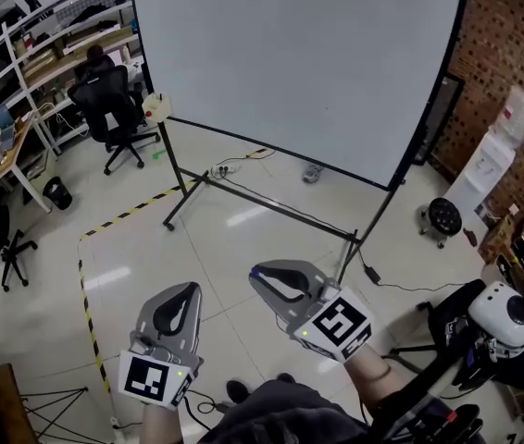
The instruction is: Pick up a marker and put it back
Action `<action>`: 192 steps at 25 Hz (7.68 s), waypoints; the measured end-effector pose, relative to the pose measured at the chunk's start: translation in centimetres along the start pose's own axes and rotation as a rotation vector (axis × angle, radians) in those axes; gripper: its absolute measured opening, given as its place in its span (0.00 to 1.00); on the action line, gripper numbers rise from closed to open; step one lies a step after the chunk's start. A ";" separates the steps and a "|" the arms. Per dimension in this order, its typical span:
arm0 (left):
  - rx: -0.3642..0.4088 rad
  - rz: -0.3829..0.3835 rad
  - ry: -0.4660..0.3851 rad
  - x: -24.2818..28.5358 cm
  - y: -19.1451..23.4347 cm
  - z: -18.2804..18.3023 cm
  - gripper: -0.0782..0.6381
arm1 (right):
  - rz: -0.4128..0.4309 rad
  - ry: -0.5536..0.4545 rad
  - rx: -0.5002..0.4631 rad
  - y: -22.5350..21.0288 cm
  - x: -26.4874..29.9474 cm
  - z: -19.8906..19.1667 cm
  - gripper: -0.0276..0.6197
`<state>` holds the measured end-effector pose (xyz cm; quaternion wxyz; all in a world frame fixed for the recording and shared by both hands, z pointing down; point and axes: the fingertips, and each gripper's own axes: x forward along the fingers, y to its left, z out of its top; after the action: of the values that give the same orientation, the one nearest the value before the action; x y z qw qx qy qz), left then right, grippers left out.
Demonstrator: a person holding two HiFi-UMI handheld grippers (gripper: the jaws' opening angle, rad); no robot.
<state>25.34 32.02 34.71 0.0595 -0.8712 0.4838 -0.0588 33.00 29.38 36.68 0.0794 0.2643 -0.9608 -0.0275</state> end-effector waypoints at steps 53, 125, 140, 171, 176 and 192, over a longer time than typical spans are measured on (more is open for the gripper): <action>-0.028 0.077 -0.157 -8.6 10.2 1.8 0.11 | -0.023 -0.140 -0.083 4.2 5.5 8.5 0.11; 0.027 -0.051 -0.104 31.9 80.7 -9.6 0.11 | -0.247 -0.067 0.042 -40.3 74.0 9.4 0.11; -0.026 -0.095 0.023 44.1 91.4 -16.8 0.11 | -0.335 0.118 0.059 -50.4 87.5 1.0 0.11; -0.036 -0.506 -0.003 51.6 95.9 -20.9 0.11 | -0.599 0.321 0.144 -52.9 93.1 -4.0 0.14; -0.035 -0.479 -0.048 50.7 96.9 -19.2 0.11 | -0.601 0.258 0.085 -52.6 92.6 0.3 0.14; -0.051 -0.384 -0.203 47.5 95.7 -10.4 0.11 | -0.439 -0.005 -0.024 -48.1 90.2 12.9 0.08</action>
<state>-31.39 -59.08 31.74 0.0734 -0.9501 0.3017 0.0311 -21.40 -57.97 31.84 0.0721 0.4662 -0.8799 -0.0561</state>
